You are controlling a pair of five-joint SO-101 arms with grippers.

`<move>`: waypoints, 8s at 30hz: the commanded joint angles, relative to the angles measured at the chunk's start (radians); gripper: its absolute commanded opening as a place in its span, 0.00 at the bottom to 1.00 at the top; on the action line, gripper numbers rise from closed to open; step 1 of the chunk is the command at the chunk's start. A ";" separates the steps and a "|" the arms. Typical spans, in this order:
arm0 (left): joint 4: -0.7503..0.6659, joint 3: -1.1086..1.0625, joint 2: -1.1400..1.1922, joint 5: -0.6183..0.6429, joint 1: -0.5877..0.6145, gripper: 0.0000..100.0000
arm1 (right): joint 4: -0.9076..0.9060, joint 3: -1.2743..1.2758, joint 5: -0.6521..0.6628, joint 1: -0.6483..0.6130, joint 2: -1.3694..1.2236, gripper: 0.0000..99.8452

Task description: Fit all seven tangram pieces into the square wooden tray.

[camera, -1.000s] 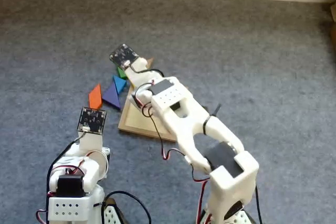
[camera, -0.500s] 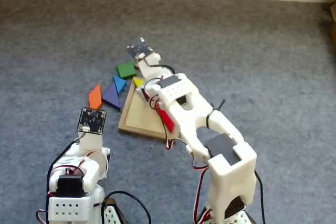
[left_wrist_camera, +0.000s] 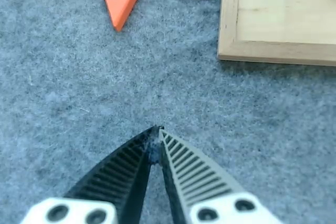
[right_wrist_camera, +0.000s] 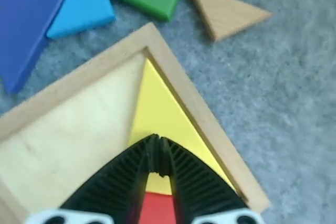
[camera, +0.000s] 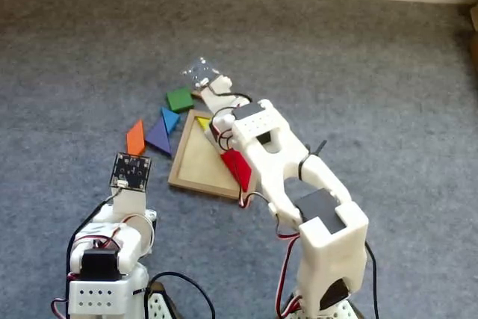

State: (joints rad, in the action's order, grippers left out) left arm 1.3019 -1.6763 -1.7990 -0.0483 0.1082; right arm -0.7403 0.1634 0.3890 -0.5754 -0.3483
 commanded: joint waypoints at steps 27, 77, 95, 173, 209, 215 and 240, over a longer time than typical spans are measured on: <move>0.003 -0.021 0.002 0.003 0.010 0.01 | -0.059 0.822 0.018 0.236 1.158 0.01; 0.003 -0.021 0.002 0.003 0.007 0.01 | -0.475 1.656 -0.206 0.524 2.146 0.02; 0.003 -0.021 0.002 0.002 0.012 0.01 | -0.475 1.656 -0.206 0.524 2.146 0.02; -0.163 1.004 1.171 -0.382 0.128 0.27 | -0.475 1.656 -0.206 0.524 2.146 0.02; -0.675 1.460 1.988 0.071 -0.107 0.27 | -0.475 1.656 -0.206 0.524 2.146 0.02; -0.675 1.549 2.074 0.071 -0.160 0.27 | -0.475 1.656 -0.206 0.524 2.146 0.02; -0.674 1.833 2.402 -0.339 -0.193 0.26 | -0.475 1.656 -0.206 0.524 2.146 0.02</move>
State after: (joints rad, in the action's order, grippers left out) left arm 0.6421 0.0913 0.6022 -0.3506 -0.0744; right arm -1.2068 1.6763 0.1834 -0.0629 1.8105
